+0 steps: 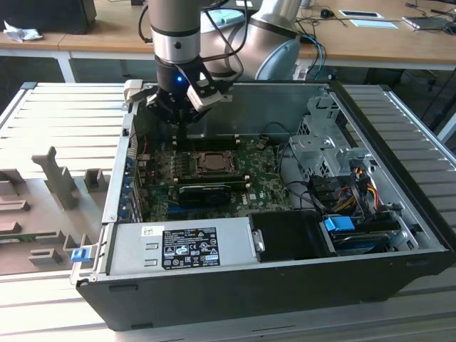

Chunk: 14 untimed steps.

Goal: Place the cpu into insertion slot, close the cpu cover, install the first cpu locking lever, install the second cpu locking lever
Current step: 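Install the first cpu locking lever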

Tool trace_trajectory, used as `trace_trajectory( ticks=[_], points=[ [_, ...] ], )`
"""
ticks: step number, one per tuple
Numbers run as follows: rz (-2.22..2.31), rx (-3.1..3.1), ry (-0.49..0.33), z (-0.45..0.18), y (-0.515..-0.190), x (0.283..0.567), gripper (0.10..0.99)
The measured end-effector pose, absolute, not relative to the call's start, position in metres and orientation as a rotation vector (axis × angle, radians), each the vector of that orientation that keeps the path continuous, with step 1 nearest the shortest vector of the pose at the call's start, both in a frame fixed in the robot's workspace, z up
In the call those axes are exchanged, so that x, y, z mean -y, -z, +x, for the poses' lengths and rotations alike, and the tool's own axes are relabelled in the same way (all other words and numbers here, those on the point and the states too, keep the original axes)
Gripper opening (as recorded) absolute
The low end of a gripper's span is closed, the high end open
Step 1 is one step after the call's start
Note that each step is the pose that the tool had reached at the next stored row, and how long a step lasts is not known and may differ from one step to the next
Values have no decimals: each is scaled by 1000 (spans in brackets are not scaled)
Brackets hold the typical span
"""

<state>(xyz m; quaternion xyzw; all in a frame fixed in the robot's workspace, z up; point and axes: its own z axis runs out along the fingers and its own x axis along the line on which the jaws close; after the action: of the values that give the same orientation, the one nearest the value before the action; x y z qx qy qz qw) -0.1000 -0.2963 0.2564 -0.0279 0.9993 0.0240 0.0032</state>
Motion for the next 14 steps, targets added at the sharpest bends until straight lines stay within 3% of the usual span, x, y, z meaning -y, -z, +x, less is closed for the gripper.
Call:
trace_trajectory(
  ticks=[14],
  points=[
    [-87, -3133, -75, -87, -256, 296, 106]
  ],
)
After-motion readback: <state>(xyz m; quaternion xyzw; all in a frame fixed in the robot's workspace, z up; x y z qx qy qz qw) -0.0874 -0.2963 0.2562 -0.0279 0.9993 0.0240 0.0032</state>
